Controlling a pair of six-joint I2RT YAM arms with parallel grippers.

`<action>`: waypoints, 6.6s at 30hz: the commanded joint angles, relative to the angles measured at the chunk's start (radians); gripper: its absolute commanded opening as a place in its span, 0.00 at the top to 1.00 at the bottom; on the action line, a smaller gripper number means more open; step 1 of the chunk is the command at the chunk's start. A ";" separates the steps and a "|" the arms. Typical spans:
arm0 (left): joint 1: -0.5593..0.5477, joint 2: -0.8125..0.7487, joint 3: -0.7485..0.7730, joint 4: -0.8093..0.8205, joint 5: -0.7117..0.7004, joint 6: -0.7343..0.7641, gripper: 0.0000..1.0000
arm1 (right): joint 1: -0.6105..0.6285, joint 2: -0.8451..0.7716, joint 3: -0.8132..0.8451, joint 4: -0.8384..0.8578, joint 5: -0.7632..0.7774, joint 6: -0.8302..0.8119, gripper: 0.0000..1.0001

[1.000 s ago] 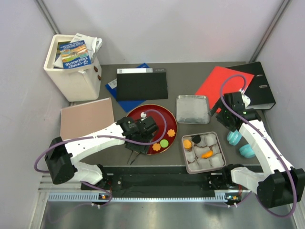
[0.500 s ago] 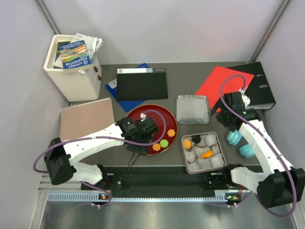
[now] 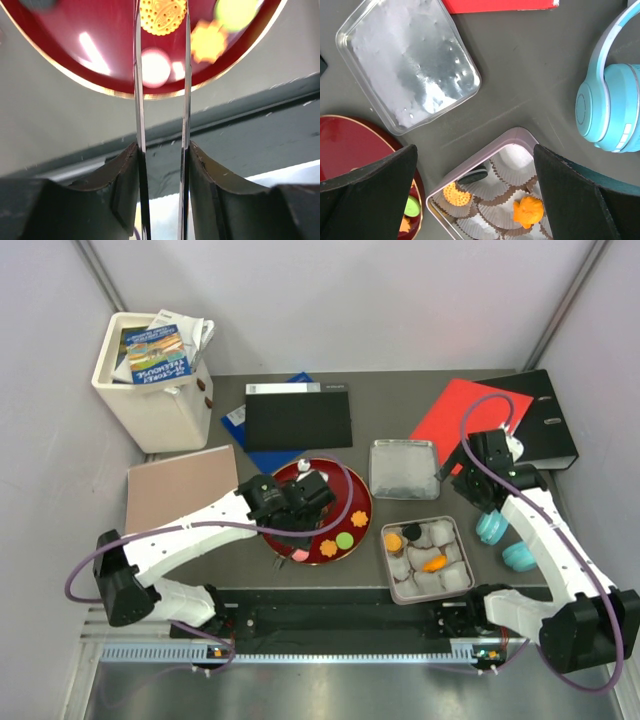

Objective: Pack the cookies

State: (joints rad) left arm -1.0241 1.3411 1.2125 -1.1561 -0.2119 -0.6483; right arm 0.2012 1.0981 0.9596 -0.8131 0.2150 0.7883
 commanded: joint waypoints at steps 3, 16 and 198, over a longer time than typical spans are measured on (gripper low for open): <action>-0.005 0.058 0.194 0.006 -0.073 0.101 0.64 | 0.010 -0.003 0.073 -0.001 0.026 -0.003 0.01; -0.048 0.260 0.418 0.213 0.092 0.259 0.69 | 0.009 0.013 0.192 -0.054 0.076 0.023 0.01; 0.318 1.064 0.756 0.682 0.098 0.337 0.73 | 0.178 0.100 0.091 0.095 -0.163 -0.181 0.01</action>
State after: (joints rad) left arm -0.7094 2.3875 1.9621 -0.4278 -0.0677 -0.3401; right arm 0.3714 1.2346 1.0534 -0.7307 0.0338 0.6125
